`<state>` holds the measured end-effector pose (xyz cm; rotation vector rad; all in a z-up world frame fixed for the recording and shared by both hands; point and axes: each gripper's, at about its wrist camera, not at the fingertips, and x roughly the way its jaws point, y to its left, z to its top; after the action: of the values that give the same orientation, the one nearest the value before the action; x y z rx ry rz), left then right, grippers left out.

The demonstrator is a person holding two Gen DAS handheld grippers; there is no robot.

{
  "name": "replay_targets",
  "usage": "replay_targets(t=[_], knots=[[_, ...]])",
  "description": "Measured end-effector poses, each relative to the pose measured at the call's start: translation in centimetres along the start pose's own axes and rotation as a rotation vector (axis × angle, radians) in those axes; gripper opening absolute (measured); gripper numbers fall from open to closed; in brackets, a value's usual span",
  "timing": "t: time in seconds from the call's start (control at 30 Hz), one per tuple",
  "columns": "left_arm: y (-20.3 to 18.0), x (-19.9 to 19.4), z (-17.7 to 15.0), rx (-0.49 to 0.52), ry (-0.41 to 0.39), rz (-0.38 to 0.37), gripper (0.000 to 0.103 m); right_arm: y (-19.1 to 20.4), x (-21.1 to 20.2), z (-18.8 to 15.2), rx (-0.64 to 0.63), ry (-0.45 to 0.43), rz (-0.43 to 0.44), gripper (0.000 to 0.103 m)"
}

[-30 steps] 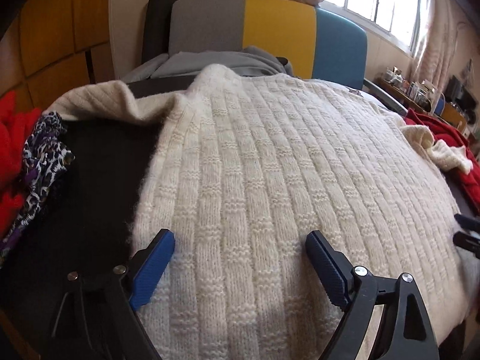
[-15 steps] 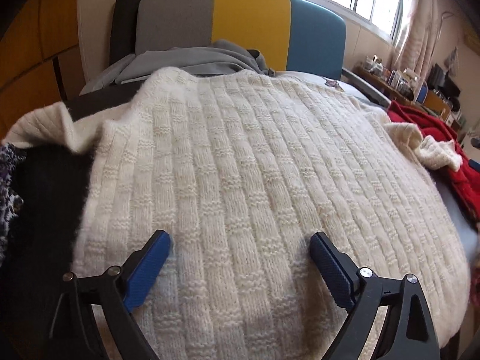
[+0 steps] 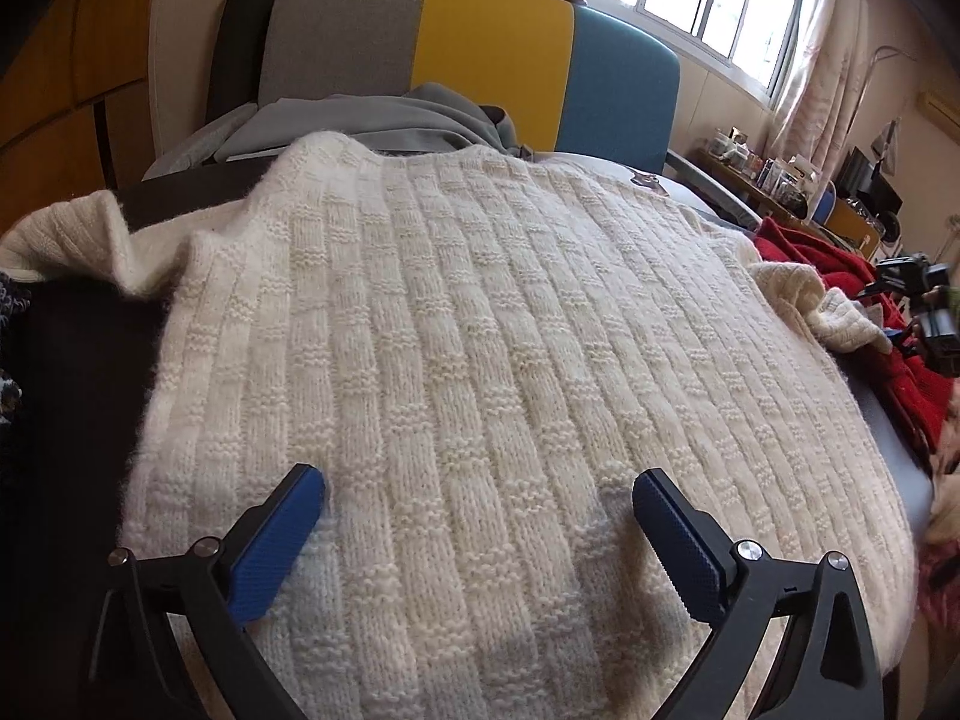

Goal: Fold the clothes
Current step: 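Grasp the other cream sleeve cuff with the right gripper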

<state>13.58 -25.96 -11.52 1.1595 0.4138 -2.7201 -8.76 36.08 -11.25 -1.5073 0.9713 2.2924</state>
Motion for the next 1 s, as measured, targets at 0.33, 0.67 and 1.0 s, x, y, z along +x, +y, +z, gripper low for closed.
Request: replay_targets(t=[0.33,0.67,1.0], knots=[[0.2,-0.1,-0.1,-0.018,-0.01,-0.019,0.103,1.1,-0.2,-2.4,-0.217,-0.117,-0.095,0.027],[0.2,0.0,-0.2,-0.019,-0.01,-0.019,0.103,-1.9,-5.8,-5.9,-0.117,-0.213,0.586,0.017],[0.3,-0.1,-0.1,-0.025,-0.007,-0.024,0.103,17.5,-10.2,-20.4,-0.957,-0.025,0.88,0.02]])
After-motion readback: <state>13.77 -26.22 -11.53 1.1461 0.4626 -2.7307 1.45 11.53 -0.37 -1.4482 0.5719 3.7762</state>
